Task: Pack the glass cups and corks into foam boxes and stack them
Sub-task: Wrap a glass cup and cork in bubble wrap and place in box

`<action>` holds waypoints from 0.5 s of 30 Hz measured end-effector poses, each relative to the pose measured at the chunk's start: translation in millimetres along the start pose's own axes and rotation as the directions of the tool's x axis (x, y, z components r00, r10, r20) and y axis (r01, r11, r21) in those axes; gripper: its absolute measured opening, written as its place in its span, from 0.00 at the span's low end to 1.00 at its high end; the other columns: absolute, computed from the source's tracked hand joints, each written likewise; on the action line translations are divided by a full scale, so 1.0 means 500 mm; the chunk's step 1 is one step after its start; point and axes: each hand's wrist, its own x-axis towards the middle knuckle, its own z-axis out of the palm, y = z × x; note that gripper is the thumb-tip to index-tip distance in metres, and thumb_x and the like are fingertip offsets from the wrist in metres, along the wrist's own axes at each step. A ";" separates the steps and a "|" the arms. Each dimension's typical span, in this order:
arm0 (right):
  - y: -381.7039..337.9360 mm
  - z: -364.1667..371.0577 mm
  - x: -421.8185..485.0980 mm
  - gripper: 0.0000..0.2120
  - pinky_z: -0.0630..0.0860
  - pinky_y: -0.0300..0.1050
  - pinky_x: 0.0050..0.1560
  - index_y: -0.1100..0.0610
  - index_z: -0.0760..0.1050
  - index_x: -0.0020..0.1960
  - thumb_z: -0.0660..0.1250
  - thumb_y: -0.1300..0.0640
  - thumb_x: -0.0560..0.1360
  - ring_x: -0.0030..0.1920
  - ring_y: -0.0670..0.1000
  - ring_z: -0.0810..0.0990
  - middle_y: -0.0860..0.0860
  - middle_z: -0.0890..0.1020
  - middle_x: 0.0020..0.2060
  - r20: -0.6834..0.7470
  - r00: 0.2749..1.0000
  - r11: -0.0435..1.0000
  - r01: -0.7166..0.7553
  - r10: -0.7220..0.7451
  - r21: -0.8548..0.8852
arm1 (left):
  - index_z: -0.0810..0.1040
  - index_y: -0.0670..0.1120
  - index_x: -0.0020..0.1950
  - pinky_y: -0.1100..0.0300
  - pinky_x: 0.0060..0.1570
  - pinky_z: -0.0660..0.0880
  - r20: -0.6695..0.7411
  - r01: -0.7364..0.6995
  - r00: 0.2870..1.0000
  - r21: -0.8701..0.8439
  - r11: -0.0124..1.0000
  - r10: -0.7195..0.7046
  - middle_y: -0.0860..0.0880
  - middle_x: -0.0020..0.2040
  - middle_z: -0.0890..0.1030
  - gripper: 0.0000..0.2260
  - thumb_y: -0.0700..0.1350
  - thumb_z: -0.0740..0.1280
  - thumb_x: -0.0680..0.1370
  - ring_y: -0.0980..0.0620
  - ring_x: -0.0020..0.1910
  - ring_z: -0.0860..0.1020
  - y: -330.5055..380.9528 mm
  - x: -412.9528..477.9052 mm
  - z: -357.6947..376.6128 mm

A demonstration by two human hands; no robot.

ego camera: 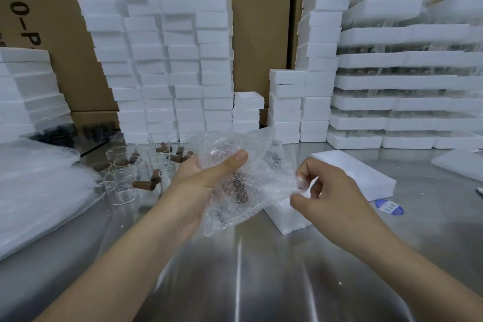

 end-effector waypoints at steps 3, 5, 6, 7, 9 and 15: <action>-0.010 -0.008 -0.002 0.10 0.65 0.43 0.33 0.51 0.66 0.39 0.68 0.52 0.69 0.30 0.45 0.66 0.50 0.74 0.35 -0.091 0.996 0.998 -0.005 0.011 0.069 | 0.64 0.48 0.85 0.41 0.80 0.65 -0.022 -0.024 0.999 0.018 1.000 0.024 0.50 0.80 0.73 0.64 0.68 0.86 0.55 0.46 0.78 0.72 0.004 -0.002 -0.004; -0.014 -0.019 0.004 0.07 0.64 0.45 0.37 0.50 0.66 0.36 0.64 0.51 0.67 0.33 0.46 0.68 0.51 0.76 0.37 -0.153 0.988 0.988 0.030 -0.007 0.149 | 0.65 0.48 0.84 0.42 0.80 0.66 -0.023 -0.049 0.999 0.009 0.999 0.049 0.49 0.79 0.74 0.61 0.66 0.87 0.57 0.46 0.77 0.74 0.010 -0.006 -0.006; -0.015 -0.025 0.008 0.05 0.65 0.45 0.39 0.50 0.69 0.35 0.64 0.51 0.67 0.35 0.46 0.71 0.51 0.79 0.39 -0.143 0.990 0.981 0.028 0.000 0.194 | 0.68 0.47 0.82 0.42 0.79 0.68 0.004 -0.059 0.998 0.008 0.998 0.059 0.49 0.77 0.77 0.56 0.63 0.87 0.60 0.46 0.75 0.76 0.010 -0.005 -0.008; -0.018 -0.030 0.012 0.05 0.67 0.45 0.41 0.50 0.74 0.37 0.65 0.49 0.68 0.36 0.45 0.74 0.51 0.83 0.41 -0.078 0.997 0.967 0.002 0.019 0.256 | 0.73 0.47 0.79 0.43 0.76 0.71 0.053 -0.069 0.996 0.011 0.998 0.068 0.48 0.73 0.81 0.48 0.60 0.87 0.63 0.47 0.72 0.80 0.009 -0.003 -0.010; -0.022 -0.032 0.015 0.10 0.70 0.45 0.42 0.46 0.83 0.46 0.70 0.43 0.70 0.36 0.45 0.78 0.48 0.87 0.47 0.180 0.981 0.912 -0.137 0.071 0.387 | 0.80 0.48 0.71 0.47 0.70 0.77 0.183 -0.075 0.981 0.048 0.996 0.065 0.46 0.66 0.86 0.35 0.57 0.85 0.67 0.46 0.66 0.84 0.001 -0.002 -0.011; -0.022 -0.026 0.017 0.14 0.70 0.44 0.46 0.56 0.87 0.43 0.76 0.46 0.67 0.40 0.44 0.76 0.45 0.83 0.38 0.183 0.980 0.858 -0.165 0.084 0.487 | 0.82 0.51 0.67 0.52 0.64 0.80 0.260 -0.077 0.965 0.161 0.984 0.033 0.48 0.64 0.87 0.37 0.62 0.87 0.62 0.47 0.64 0.85 -0.008 -0.003 -0.007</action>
